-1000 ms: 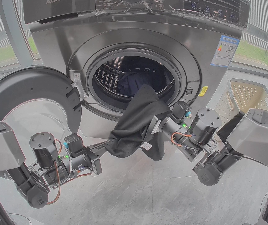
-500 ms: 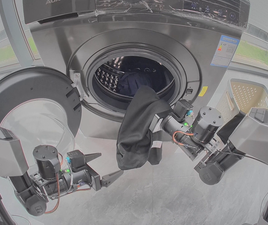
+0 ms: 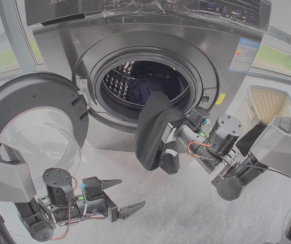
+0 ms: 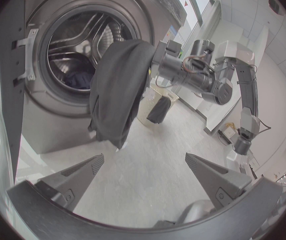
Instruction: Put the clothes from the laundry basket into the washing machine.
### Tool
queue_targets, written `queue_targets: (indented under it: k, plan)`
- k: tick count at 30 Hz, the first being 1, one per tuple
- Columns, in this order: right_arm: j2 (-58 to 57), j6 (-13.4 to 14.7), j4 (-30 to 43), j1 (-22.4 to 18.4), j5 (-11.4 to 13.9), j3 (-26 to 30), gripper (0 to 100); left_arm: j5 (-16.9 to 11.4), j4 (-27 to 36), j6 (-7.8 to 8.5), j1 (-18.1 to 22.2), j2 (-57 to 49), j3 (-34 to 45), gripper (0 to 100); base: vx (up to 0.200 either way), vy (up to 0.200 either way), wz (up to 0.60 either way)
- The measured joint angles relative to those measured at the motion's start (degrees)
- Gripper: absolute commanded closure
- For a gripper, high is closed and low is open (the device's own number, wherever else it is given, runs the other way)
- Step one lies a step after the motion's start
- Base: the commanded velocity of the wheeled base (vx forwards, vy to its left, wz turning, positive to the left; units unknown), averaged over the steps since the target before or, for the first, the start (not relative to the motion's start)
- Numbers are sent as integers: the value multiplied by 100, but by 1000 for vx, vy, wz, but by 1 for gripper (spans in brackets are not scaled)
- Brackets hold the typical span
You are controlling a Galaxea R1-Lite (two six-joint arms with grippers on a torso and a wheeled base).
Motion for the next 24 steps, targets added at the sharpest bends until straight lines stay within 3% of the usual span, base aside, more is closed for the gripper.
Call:
queue_targets:
  k: [15, 24]
  plan:
    - [37, 13, 16, 325, -33, 22, 100, 328, 9, -129, 24, 651, -2064, 0, 0, 0, 0]
    - [69, 21, 16, 510, -49, 88, 100, 495, 11, -191, 140, 1130, -2817, 0, 0, 0, 0]
